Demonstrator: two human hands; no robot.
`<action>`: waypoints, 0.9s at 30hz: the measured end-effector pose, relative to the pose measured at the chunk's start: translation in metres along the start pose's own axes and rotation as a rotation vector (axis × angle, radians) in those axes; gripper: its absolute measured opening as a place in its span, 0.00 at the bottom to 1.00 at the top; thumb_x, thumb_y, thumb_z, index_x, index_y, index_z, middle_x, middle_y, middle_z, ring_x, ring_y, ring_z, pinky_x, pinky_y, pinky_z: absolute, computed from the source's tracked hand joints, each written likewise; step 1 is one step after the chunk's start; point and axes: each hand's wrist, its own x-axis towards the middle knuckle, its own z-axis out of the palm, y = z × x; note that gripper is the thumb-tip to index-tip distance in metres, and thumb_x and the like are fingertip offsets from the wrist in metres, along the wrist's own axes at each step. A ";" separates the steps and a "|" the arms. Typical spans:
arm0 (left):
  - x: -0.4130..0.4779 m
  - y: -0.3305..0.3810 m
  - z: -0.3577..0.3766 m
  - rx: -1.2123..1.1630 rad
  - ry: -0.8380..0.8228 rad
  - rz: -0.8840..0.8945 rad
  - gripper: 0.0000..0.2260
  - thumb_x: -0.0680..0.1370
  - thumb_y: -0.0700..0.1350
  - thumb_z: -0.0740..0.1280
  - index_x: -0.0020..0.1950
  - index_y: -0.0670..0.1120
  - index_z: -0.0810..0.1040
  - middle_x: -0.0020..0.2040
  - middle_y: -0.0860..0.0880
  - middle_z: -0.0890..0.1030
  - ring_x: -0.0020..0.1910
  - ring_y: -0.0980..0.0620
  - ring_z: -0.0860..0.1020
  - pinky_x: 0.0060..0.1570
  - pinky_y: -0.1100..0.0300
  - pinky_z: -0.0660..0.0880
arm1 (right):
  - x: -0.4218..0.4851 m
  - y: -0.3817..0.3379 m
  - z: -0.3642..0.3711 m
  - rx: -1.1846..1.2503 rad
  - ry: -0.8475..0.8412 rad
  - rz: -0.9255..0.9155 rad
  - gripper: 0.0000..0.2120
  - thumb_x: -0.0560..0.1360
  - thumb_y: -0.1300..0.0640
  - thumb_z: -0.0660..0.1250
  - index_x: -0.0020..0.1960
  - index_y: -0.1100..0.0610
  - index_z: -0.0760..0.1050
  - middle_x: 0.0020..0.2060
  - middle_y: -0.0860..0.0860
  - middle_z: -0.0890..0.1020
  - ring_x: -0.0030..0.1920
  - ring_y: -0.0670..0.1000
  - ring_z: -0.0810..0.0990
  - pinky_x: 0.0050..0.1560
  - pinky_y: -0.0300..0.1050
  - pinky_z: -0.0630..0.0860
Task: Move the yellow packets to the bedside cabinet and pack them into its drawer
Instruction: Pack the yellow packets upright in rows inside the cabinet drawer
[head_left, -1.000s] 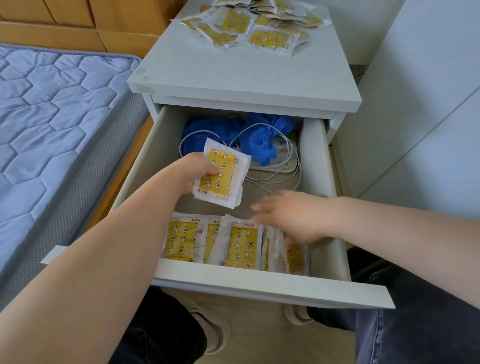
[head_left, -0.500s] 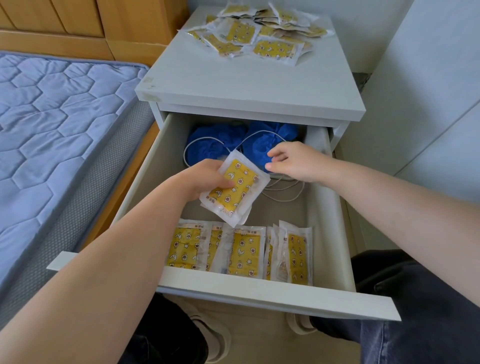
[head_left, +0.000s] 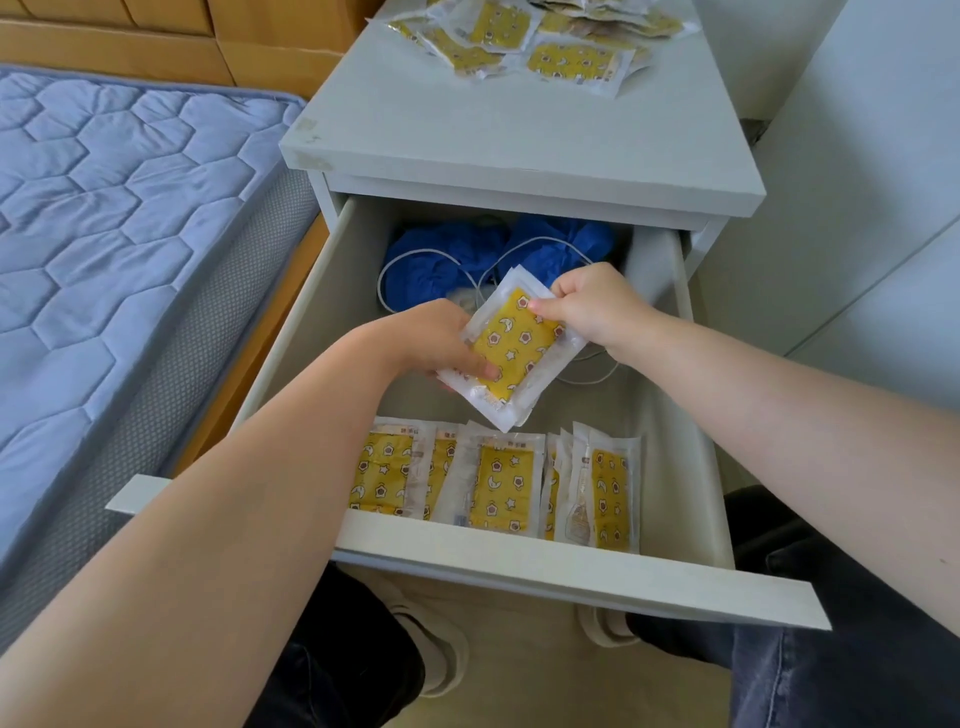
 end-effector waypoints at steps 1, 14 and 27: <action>-0.001 0.000 0.001 0.031 -0.019 0.007 0.15 0.71 0.49 0.75 0.56 0.48 0.79 0.51 0.51 0.83 0.49 0.53 0.81 0.51 0.57 0.79 | -0.001 0.001 0.002 -0.022 -0.014 -0.011 0.13 0.74 0.55 0.70 0.36 0.63 0.75 0.41 0.60 0.80 0.41 0.51 0.76 0.41 0.44 0.73; -0.007 -0.038 -0.036 0.374 0.163 -0.308 0.13 0.78 0.36 0.65 0.62 0.38 0.77 0.54 0.42 0.81 0.50 0.47 0.80 0.56 0.52 0.77 | -0.007 -0.011 0.061 -0.297 -0.304 -0.094 0.11 0.76 0.57 0.68 0.54 0.63 0.80 0.42 0.53 0.78 0.42 0.50 0.75 0.34 0.37 0.69; -0.009 -0.049 -0.019 0.641 -0.219 -0.280 0.26 0.74 0.50 0.73 0.70 0.48 0.72 0.64 0.50 0.76 0.61 0.49 0.75 0.62 0.54 0.72 | -0.015 0.001 0.104 -0.015 -0.508 -0.088 0.26 0.72 0.61 0.73 0.68 0.62 0.71 0.63 0.57 0.77 0.62 0.53 0.76 0.64 0.43 0.71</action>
